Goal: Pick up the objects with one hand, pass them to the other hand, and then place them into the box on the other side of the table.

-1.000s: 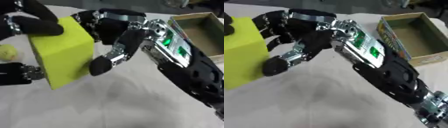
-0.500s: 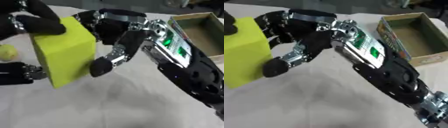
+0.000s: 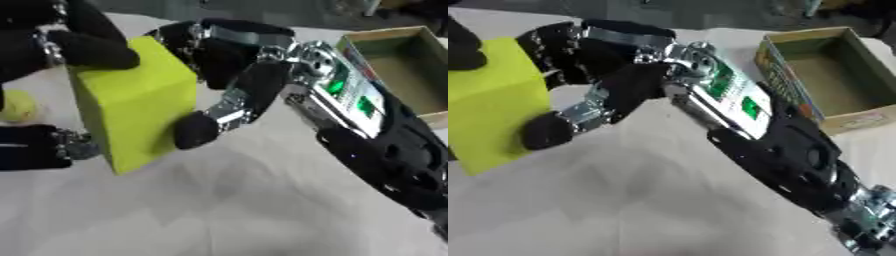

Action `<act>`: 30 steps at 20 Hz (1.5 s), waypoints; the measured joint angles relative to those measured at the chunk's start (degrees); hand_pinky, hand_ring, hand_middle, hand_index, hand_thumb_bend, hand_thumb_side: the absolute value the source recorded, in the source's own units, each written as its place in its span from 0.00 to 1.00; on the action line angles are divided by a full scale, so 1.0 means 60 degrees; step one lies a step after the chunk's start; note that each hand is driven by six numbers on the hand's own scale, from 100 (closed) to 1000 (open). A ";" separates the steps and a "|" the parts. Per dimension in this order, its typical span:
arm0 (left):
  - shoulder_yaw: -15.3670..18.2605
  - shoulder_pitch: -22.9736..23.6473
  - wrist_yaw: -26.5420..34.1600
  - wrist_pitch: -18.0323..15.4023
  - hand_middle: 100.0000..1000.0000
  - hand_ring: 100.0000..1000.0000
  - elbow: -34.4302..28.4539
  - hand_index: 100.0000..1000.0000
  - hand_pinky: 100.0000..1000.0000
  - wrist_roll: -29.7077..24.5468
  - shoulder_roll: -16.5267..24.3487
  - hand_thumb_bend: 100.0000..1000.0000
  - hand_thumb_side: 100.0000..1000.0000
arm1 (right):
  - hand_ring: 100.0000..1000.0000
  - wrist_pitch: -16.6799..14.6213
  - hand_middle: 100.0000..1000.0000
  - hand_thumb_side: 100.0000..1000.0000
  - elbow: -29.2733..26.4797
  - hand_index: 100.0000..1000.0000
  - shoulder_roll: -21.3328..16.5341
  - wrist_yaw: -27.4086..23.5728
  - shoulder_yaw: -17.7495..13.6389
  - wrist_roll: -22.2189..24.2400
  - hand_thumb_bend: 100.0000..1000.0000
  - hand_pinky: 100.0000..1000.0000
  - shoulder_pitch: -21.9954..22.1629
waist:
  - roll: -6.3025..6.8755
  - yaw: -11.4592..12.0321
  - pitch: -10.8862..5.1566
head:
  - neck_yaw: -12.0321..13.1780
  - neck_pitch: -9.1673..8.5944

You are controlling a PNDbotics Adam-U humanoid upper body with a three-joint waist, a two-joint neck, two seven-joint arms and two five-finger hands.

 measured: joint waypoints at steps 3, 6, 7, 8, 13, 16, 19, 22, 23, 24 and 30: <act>0.0002 0.0008 -0.0004 0.0039 0.51 0.50 0.0000 0.57 0.43 -0.0061 0.0000 0.32 0.00 | 0.90 0.0095 0.77 0.25 0.0000 0.76 0.0004 0.0024 0.0000 -0.0103 0.66 0.90 0.0000 | -0.0007 -0.0004 0.0004 | 0.0002 -0.0002; 0.0006 0.0017 -0.0028 0.0059 0.51 0.50 0.0003 0.57 0.43 -0.0124 -0.0001 0.32 0.00 | 0.90 0.0215 0.75 0.22 -0.0009 0.74 0.0007 0.0026 0.0001 -0.0223 0.64 0.90 0.0001 | -0.0039 -0.0009 0.0004 | 0.0002 -0.0004; 0.0008 0.0021 -0.0032 0.0072 0.51 0.50 0.0005 0.57 0.43 -0.0142 -0.0001 0.32 0.00 | 0.90 0.0255 0.73 0.20 -0.0016 0.73 0.0008 0.0024 0.0001 -0.0263 0.63 0.90 0.0002 | -0.0039 -0.0009 0.0004 | 0.0002 -0.0004; 0.0009 0.0030 -0.0037 0.0077 0.51 0.50 0.0006 0.57 0.43 -0.0152 -0.0001 0.32 0.00 | 0.89 0.0294 0.72 0.18 -0.0036 0.71 0.0012 0.0009 0.0001 -0.0311 0.61 0.87 0.0004 | -0.0039 -0.0010 0.0004 | 0.0002 -0.0004; 0.0017 0.0088 -0.0089 0.0134 0.51 0.50 0.0045 0.57 0.44 -0.0206 -0.0001 0.32 0.00 | 0.89 0.0481 0.64 0.13 -0.0061 0.66 0.0080 -0.0177 0.0001 -0.0637 0.57 0.87 0.0005 | -0.0039 -0.0022 0.0017 | 0.0003 -0.0004; 0.0069 0.0099 -0.0133 0.0173 0.51 0.50 0.0062 0.58 0.44 -0.0237 0.0000 0.34 0.00 | 0.88 0.0540 0.58 0.11 -0.0096 0.62 0.0080 -0.0259 0.0000 -0.0784 0.50 0.88 0.0006 | -0.0040 -0.0030 0.0017 | 0.0003 -0.0004; 0.0081 0.0119 -0.0189 0.0210 0.51 0.50 0.0068 0.58 0.44 -0.0251 0.0000 0.35 0.00 | 0.87 0.0566 0.54 0.09 -0.0109 0.57 0.0082 -0.0311 0.0000 -0.0895 0.42 0.88 0.0026 | -0.0040 -0.0033 0.0017 | 0.0003 -0.0004; 0.0097 0.0147 -0.0220 0.0238 0.51 0.50 0.0068 0.58 0.45 -0.0241 0.0000 0.35 0.00 | 0.85 0.0568 0.48 0.08 -0.0126 0.52 0.0090 -0.0363 0.0001 -0.0995 0.33 0.88 0.0043 | -0.0040 -0.0035 0.0017 | 0.0003 -0.0004; 0.0099 0.0154 -0.0234 0.0249 0.51 0.50 0.0068 0.58 0.45 -0.0241 0.0000 0.36 0.00 | 0.84 0.0565 0.48 0.08 -0.0128 0.51 0.0091 -0.0373 0.0001 -0.1035 0.32 0.88 0.0049 | -0.0040 -0.0036 0.0017 | 0.0001 -0.0004; 0.0101 0.0158 -0.0247 0.0258 0.51 0.50 0.0068 0.58 0.45 -0.0245 0.0000 0.36 0.00 | 0.84 0.0561 0.47 0.08 -0.0130 0.50 0.0091 -0.0398 0.0001 -0.1069 0.30 0.88 0.0062 | -0.0040 -0.0036 0.0017 | -0.0004 -0.0004; 0.0123 0.0162 -0.0291 0.0298 0.52 0.51 0.0068 0.58 0.45 -0.0259 -0.0028 0.37 0.00 | 0.82 0.0502 0.42 0.09 -0.0132 0.46 0.0100 -0.0505 0.0002 -0.1199 0.27 0.88 0.0077 | -0.0040 -0.0040 0.0017 | -0.0069 -0.0004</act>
